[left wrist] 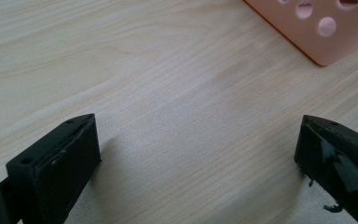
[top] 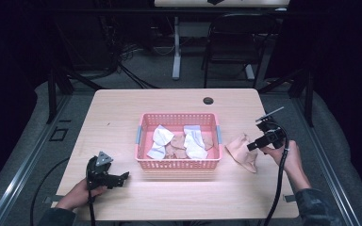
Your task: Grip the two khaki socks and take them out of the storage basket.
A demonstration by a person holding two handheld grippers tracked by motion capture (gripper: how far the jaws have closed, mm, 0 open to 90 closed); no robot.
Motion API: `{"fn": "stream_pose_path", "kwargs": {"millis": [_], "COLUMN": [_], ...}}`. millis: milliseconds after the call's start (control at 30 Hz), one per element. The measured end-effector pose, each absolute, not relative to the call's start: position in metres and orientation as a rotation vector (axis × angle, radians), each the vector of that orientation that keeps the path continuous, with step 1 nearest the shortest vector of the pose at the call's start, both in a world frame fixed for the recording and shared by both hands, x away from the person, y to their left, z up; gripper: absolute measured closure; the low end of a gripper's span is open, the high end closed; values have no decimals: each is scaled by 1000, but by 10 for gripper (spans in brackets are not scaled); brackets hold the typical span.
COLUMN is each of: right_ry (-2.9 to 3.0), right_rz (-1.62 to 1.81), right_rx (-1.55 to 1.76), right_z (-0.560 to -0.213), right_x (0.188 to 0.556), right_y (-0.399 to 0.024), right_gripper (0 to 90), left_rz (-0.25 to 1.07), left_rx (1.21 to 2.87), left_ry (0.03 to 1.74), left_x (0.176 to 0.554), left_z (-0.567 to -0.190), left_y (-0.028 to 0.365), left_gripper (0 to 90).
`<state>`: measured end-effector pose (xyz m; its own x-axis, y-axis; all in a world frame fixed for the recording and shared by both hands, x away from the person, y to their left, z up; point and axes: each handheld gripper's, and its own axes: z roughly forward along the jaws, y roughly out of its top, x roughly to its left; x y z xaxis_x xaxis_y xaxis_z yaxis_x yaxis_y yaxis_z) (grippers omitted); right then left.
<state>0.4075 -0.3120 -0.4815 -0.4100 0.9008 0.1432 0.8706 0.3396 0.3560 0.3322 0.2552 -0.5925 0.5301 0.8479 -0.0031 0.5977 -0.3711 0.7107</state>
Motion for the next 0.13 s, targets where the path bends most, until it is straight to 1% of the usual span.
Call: {"fn": "stream_pose_path", "kwargs": {"millis": [33,100,133], "right_ry": [2506,2500,2493], "right_rz": [601,601,612], "right_rx": [1655,1637,1643], "right_z": [-479,-476,-475], "right_x": [403,393,388], "right_y": [-313,-317,-319], "right_gripper": [310,204,166], "left_rz": [483,484,484], "left_rx": [2103,2104,2104], "left_ry": [1167,1166,1166], "left_x": [332,332,332], "left_z": [-593,-592,-593], "left_y": [255,255,255], "left_gripper": [0,0,0]}}
